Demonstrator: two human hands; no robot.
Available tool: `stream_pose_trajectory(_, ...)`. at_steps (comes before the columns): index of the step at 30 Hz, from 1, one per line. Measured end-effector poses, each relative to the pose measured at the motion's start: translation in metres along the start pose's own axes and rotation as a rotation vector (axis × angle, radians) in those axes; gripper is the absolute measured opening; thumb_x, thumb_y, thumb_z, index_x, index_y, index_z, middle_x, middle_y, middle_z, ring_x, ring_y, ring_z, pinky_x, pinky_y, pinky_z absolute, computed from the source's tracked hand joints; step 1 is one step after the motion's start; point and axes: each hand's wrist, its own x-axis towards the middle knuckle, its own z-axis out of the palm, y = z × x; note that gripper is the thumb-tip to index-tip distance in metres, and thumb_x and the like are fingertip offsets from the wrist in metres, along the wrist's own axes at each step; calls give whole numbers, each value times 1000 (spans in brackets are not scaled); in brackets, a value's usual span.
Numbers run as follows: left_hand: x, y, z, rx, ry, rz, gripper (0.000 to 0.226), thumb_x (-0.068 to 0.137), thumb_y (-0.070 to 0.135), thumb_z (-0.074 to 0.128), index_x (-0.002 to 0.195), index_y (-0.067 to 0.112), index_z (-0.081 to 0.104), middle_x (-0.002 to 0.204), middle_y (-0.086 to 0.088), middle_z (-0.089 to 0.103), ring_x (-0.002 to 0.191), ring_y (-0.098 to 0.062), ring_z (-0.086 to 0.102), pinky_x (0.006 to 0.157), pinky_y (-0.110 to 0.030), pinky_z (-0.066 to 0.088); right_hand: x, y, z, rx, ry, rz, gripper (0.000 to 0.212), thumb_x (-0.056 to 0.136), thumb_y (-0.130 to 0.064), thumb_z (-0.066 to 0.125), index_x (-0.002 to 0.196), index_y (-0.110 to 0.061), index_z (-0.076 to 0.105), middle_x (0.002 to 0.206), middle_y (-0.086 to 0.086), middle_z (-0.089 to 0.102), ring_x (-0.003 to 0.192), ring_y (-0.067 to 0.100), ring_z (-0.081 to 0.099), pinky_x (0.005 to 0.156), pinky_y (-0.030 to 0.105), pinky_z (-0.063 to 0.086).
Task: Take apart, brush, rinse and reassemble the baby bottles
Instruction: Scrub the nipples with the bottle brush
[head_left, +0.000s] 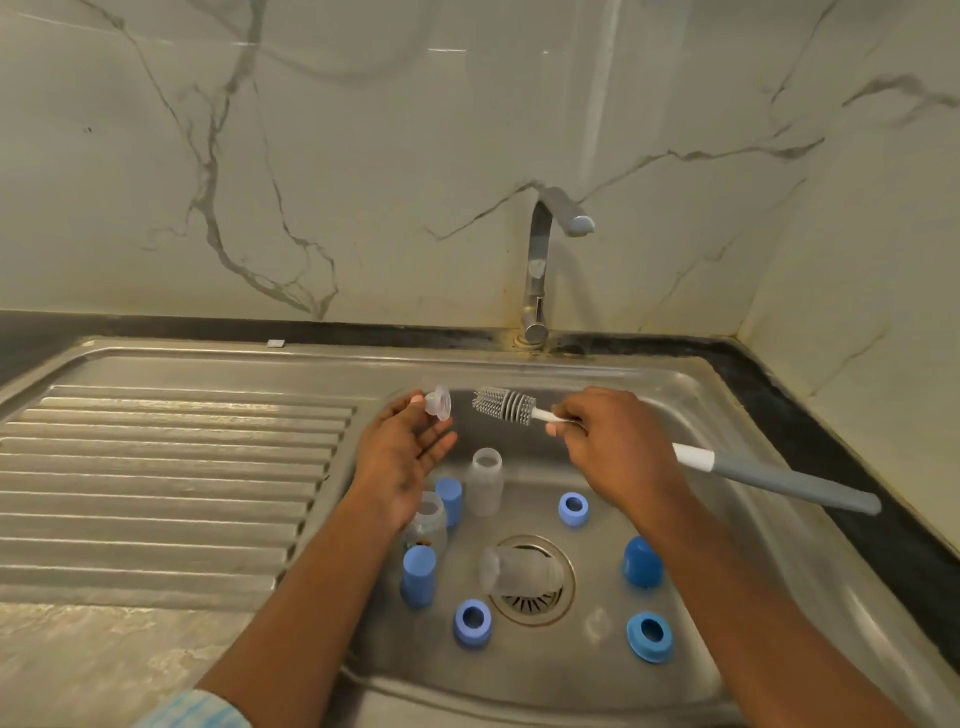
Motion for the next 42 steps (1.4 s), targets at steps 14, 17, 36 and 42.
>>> stream_pose_trajectory(14, -11, -4, 5, 6, -200, -18, 27, 95, 18, 62, 116, 2, 66, 99, -12, 76, 86, -17, 75, 69, -25, 60, -7, 1, -11, 81, 51, 5, 8, 88, -32, 70, 94, -28, 71, 82, -8, 68, 74, 13, 59, 69, 32, 48)
stream_pose_trajectory(17, -13, -5, 6, -18, -239, -16, 43, 80, 25, 68, 114, 0, 66, 99, -13, 75, 88, -18, 74, 69, -24, 59, -9, -1, -12, 44, 59, -32, 5, 90, -32, 68, 94, -28, 69, 83, -9, 67, 74, 11, 57, 68, 31, 47)
stream_pose_trajectory(36, -24, 3, 7, -52, -406, 69, 22, 78, 9, 61, 100, 8, 64, 98, -8, 76, 93, -18, 73, 75, -26, 61, -6, -7, -18, 389, -332, -34, 28, 99, -30, 55, 86, -14, 73, 62, 5, 51, 58, 16, 44, 59, 30, 36)
stream_pose_trajectory(42, -28, 3, 10, -23, -481, 84, 43, 77, 0, 58, 117, 13, 62, 117, -4, 73, 107, -19, 70, 88, -33, 59, -8, 0, -14, 488, -380, 34, 33, 102, -31, 49, 99, -6, 71, 59, 1, 48, 55, 14, 40, 58, 30, 35)
